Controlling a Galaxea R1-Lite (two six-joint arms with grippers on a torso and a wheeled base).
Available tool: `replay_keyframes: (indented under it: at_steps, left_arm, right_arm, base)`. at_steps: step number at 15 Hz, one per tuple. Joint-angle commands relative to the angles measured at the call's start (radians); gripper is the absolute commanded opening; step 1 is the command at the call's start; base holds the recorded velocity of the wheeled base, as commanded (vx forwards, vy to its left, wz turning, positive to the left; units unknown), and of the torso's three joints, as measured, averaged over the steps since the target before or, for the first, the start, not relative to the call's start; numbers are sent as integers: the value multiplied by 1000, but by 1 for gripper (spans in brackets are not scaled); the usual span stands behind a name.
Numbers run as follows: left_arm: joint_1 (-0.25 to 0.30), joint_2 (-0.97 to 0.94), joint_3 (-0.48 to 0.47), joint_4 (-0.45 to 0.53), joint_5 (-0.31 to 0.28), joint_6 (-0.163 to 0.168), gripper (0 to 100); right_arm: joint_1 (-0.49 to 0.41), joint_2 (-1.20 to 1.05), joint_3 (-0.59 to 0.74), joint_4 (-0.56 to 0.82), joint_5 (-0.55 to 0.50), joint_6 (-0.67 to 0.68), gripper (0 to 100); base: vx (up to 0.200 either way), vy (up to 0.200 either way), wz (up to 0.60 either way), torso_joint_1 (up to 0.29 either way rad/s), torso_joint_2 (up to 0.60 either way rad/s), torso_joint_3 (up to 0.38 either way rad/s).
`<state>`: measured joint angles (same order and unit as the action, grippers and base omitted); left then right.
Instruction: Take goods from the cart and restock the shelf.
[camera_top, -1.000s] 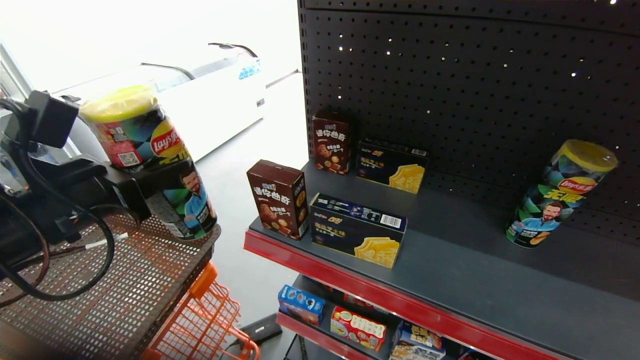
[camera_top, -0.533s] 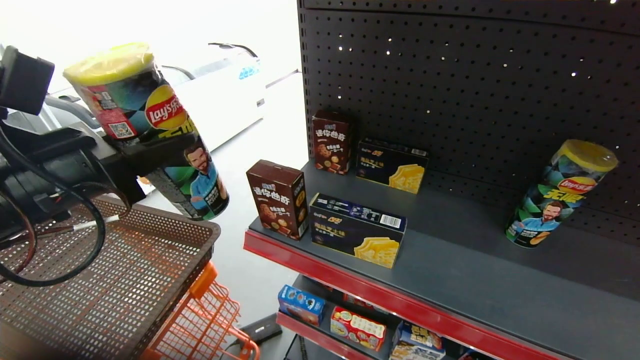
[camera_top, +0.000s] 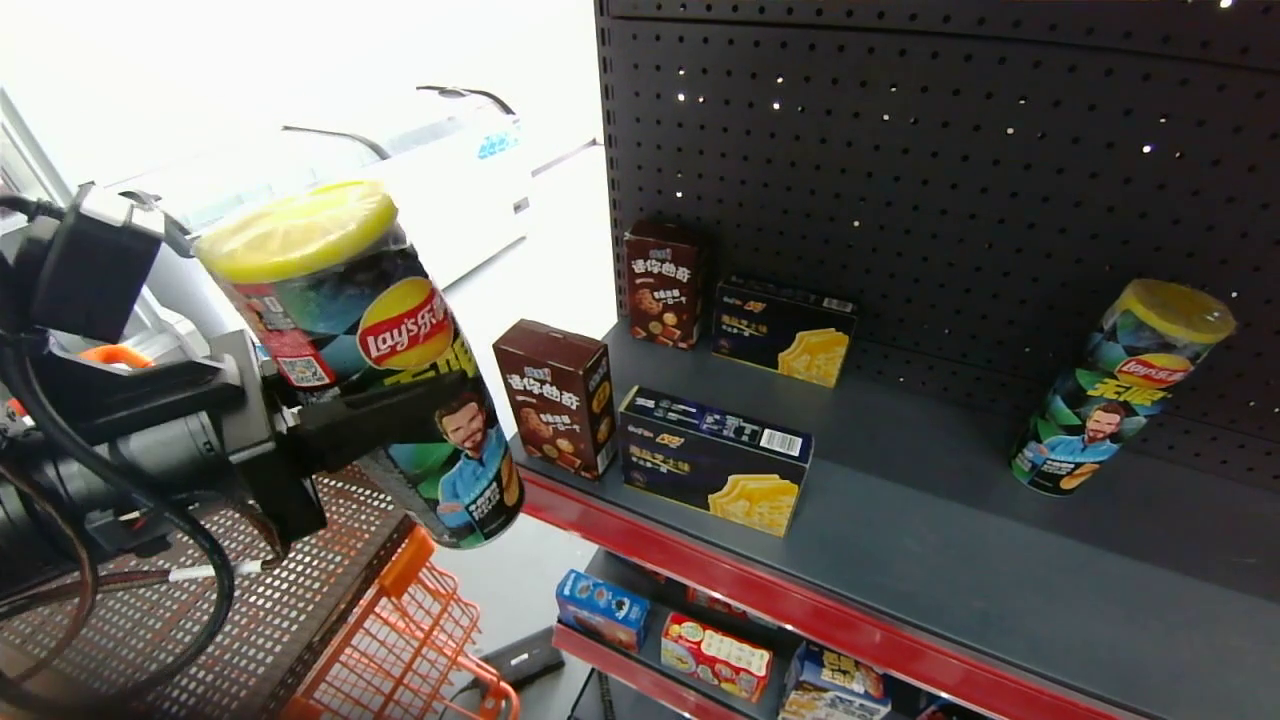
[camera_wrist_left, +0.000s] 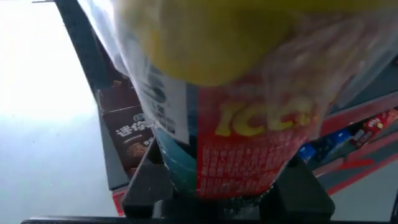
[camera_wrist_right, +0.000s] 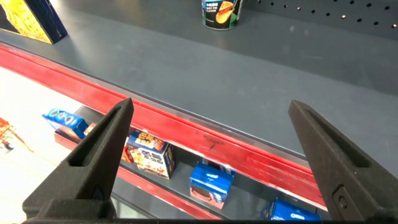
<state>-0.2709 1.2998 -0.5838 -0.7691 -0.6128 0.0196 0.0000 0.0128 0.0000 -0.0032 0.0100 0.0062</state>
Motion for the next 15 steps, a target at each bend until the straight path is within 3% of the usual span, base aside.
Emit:
replay_keyframes:
  at_steps: [1, 6, 10, 13, 15]
  left_arm:
    - [-30, -34, 24, 4, -41, -1, 0]
    - [-137, -39, 67, -9, -137, -1, 0]
    - [-222, -28, 65, -10, -142, -1, 0]
    - [-231, -17, 64, -13, -145, -1, 0]
    - [-231, -17, 64, -13, -148, -1, 0]
  right_arm:
    - [0, 1, 0, 0, 1, 0, 100]
    - [0, 1, 0, 0, 1, -2, 100]
    - [0, 1, 0, 0, 1, -2, 100]
    - [0, 1, 0, 0, 1, -2, 100]
    - [0, 1, 0, 0, 1, -2, 100]
  base:
    - [0, 0, 0, 0, 0, 0]
    - [0, 0, 0, 0, 0, 0]
    - [0, 0, 0, 0, 0, 0]
    - [0, 0, 0, 0, 0, 0]
    - [0, 0, -600, -2, 7, 5]
